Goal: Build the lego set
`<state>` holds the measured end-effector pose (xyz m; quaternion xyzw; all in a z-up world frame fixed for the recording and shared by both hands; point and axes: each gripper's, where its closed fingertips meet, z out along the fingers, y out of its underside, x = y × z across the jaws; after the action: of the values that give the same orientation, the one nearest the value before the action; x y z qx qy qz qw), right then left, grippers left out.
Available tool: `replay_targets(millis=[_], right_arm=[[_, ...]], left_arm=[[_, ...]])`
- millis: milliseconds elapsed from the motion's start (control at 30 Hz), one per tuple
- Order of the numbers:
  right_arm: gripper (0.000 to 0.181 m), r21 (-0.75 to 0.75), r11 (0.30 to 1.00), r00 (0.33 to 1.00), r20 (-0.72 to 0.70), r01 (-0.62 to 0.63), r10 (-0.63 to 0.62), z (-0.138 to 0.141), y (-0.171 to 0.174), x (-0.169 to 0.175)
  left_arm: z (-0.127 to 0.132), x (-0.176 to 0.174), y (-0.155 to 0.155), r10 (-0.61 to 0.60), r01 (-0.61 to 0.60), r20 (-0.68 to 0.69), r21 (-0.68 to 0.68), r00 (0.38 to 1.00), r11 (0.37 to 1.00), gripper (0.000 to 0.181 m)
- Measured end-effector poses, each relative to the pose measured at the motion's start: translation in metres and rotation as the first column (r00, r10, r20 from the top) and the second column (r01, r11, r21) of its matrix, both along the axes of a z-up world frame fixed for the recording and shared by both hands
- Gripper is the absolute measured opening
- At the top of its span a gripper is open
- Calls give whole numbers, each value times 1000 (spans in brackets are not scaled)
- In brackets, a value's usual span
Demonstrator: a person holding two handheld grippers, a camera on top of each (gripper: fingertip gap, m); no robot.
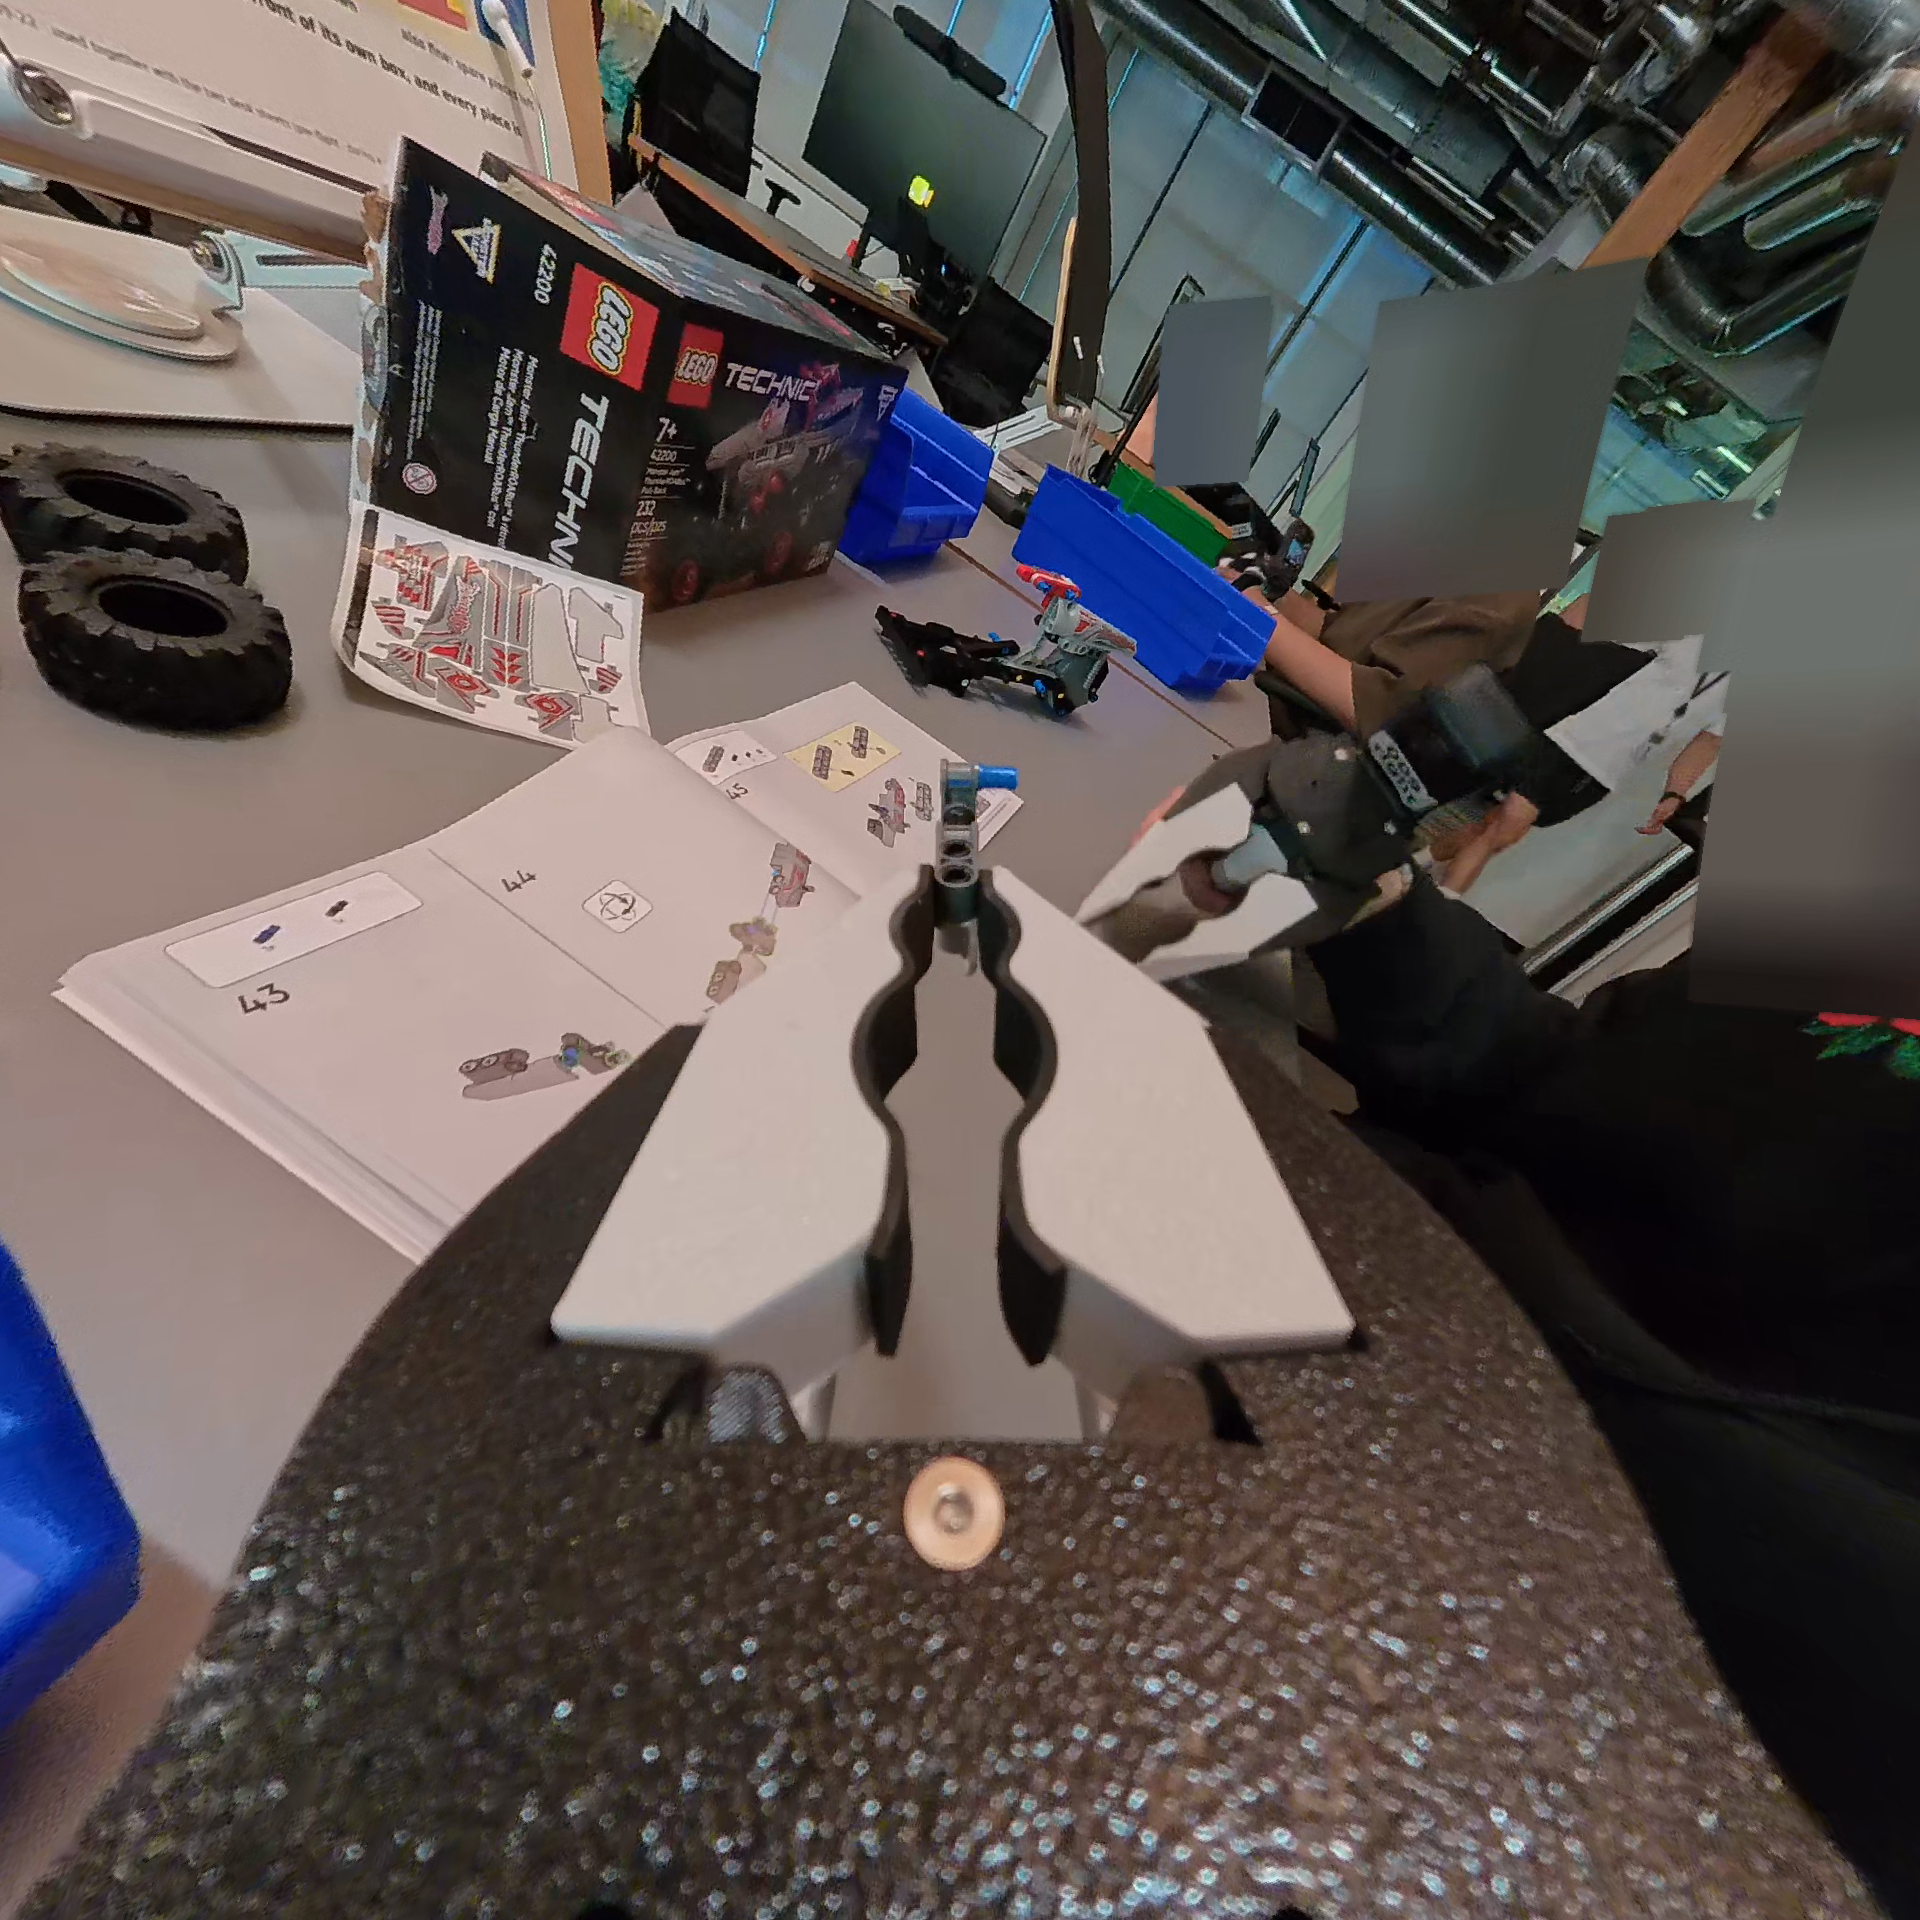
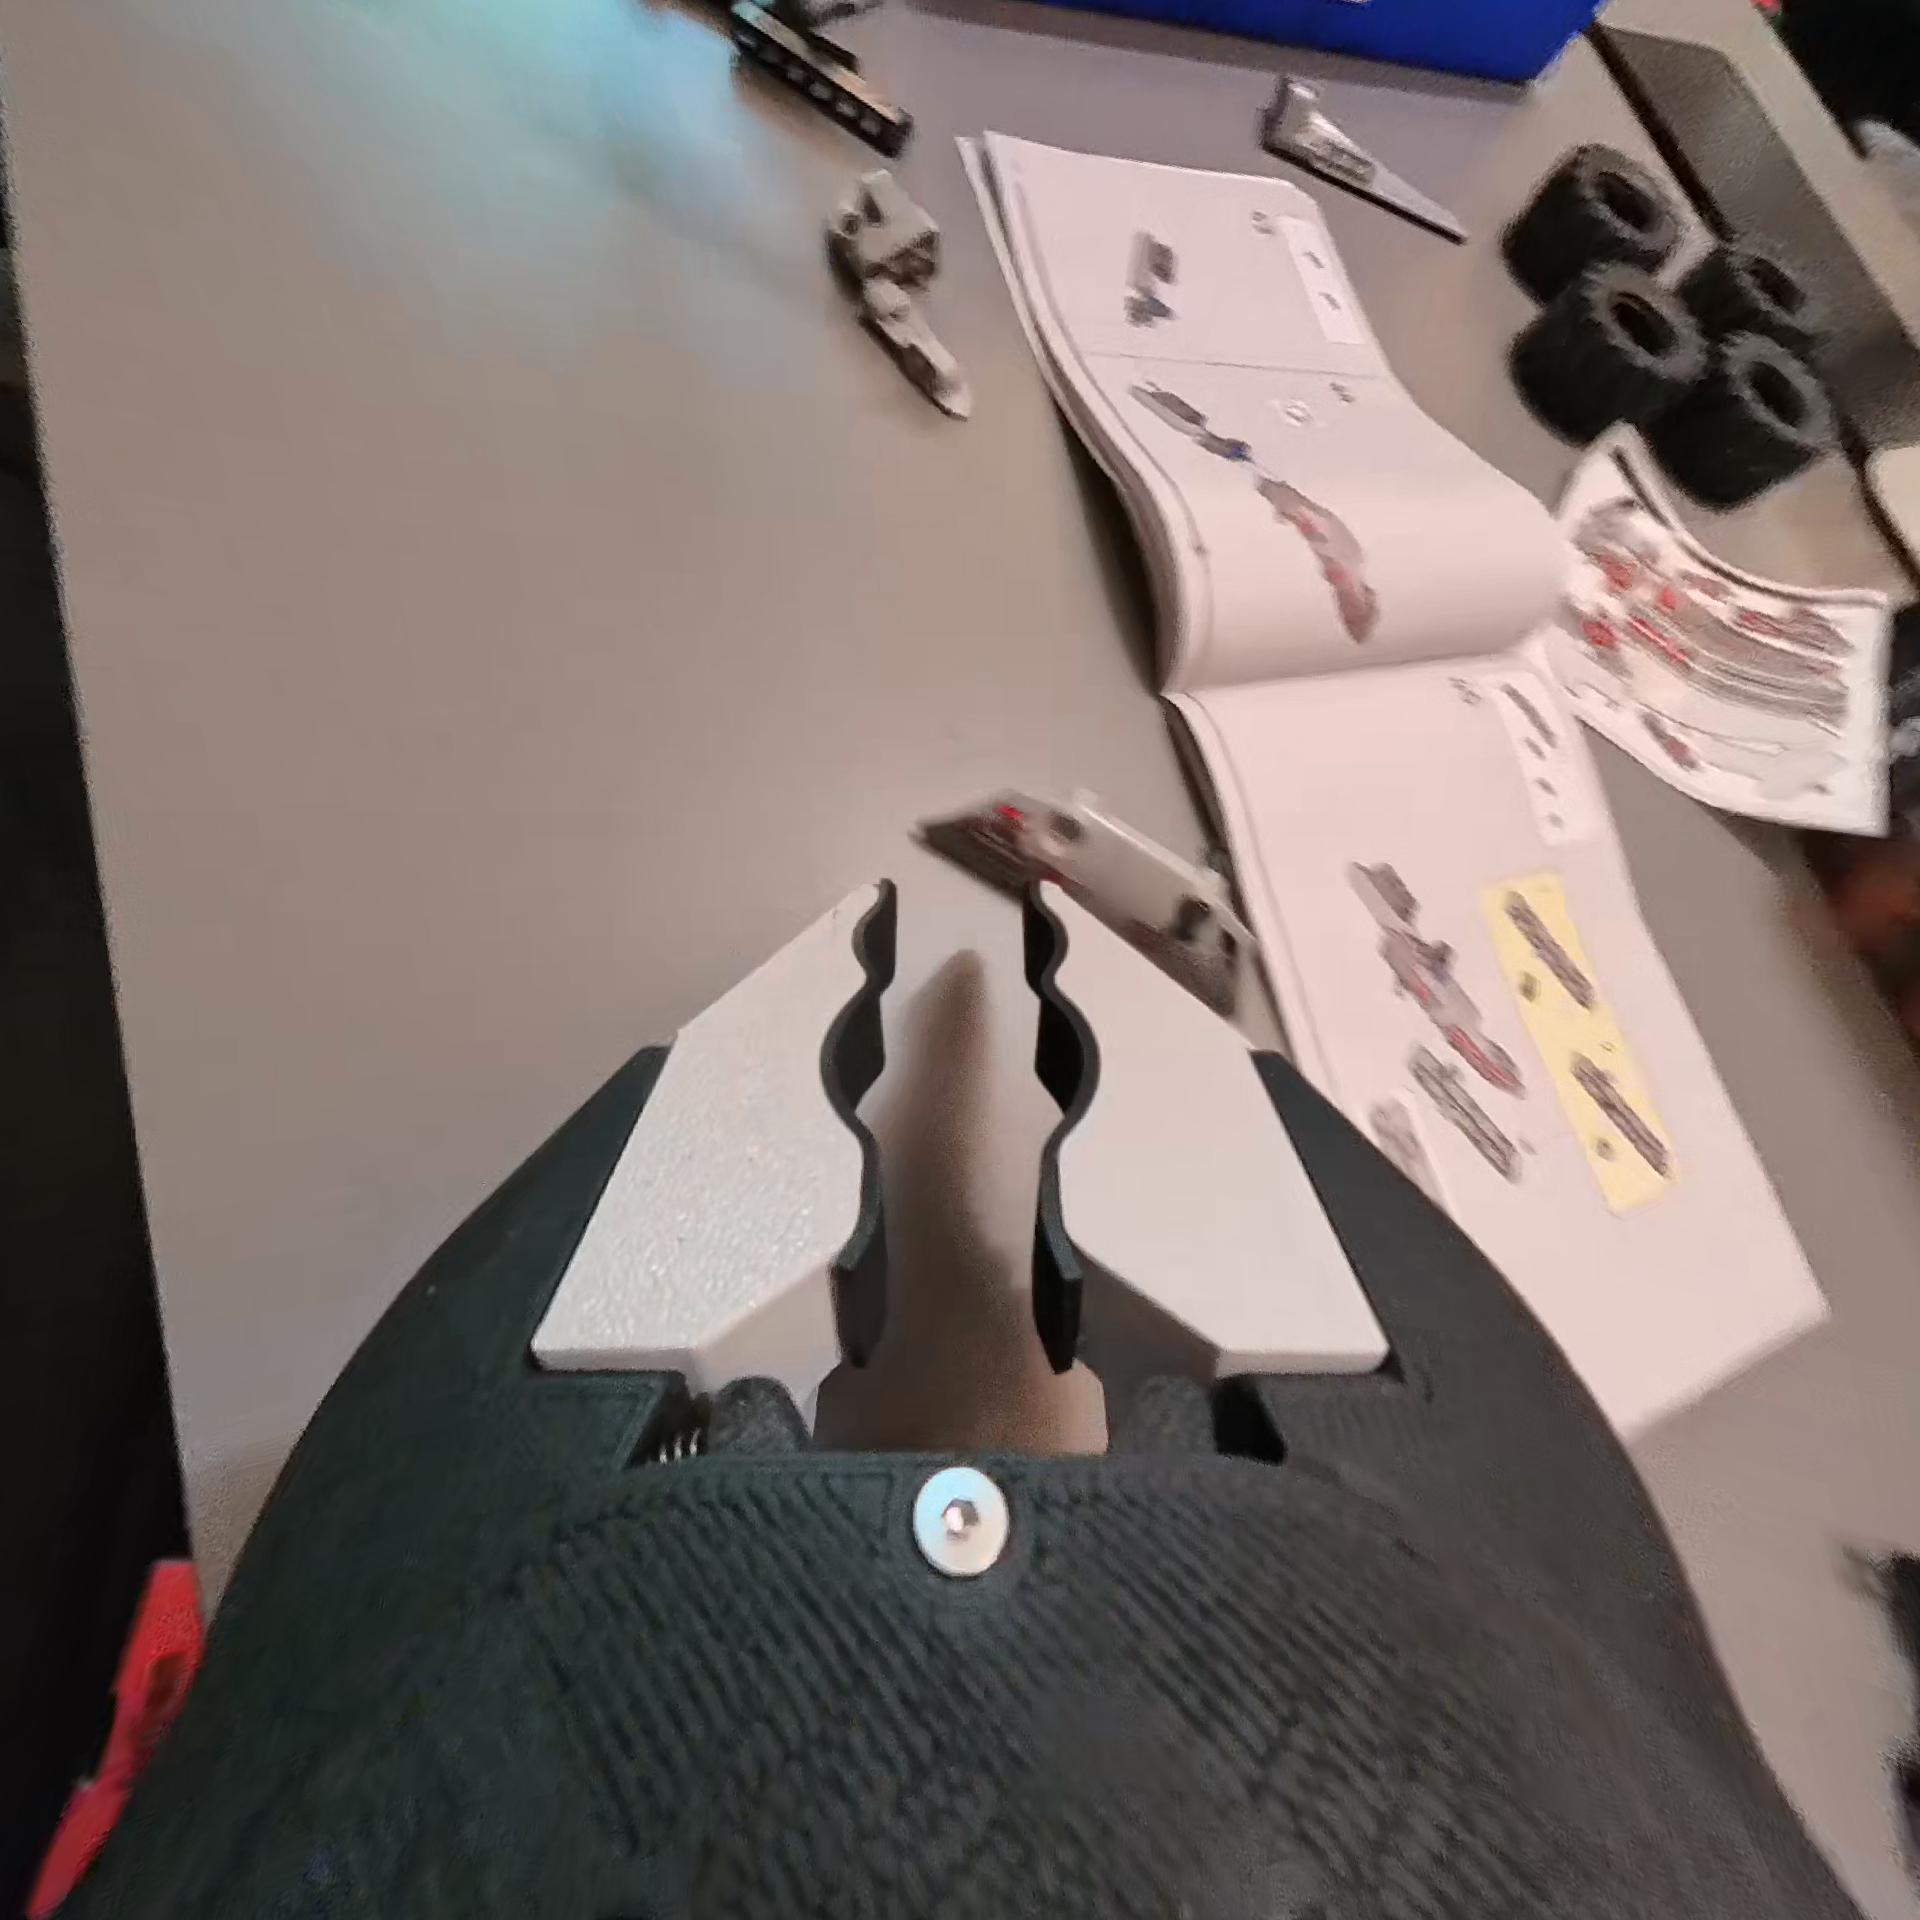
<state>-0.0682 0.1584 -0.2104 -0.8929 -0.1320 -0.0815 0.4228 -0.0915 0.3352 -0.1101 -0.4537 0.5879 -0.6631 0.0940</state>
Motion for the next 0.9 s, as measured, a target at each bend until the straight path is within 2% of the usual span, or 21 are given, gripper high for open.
replay_targets(millis=[33, 100, 267, 400, 500, 567, 700, 800, 900], right_arm=[[24, -9, 999, 999, 18, 32, -32, 2, -7, 11], [29, -23, 998, 997, 47, 64, -63, 2, -18, 29], [41, -5, 1000, 993, 122, -8, 9, 9, -15, 57], [59, 11, 991, 986, 105, -134, 132, 14, 1, 62], [62, -1, 978, 977, 56, -208, 208, 12, 8, 58], [62, 5, 971, 971, 13, -240, 240, 10, 12, 52], [59, -92, 957, 961, -4, -275, 276, -3, 10, 46], [45, -78, 931, 932, 39, -357, 360, 5, 15, 36], [39, -151, 896, 898, 83, -418, 433, 6, 19, 30]], left_arm=[[0, 0, 0, -2, 2, -2, 0, 1000, 1000, 5], [-1, 1, -2, -6, 6, -4, 0, 1000, 1000, 5], [-1, 1, -8, -23, 23, -8, 5, 1000, 1000, 5], [0, 0, -12, -32, 32, -5, 14, 999, 999, 5], [1, 0, -13, -36, 36, -4, 20, 999, 999, 5], [1, 0, -13, -37, 37, -4, 21, 999, 999, 5], [-1, 0, -13, -38, 38, -11, 17, 999, 999, 5], [-1, 0, -13, -40, 40, -11, 17, 999, 999, 5], [-1, -1, -12, -39, 39, -10, 17, 999, 999, 5]])
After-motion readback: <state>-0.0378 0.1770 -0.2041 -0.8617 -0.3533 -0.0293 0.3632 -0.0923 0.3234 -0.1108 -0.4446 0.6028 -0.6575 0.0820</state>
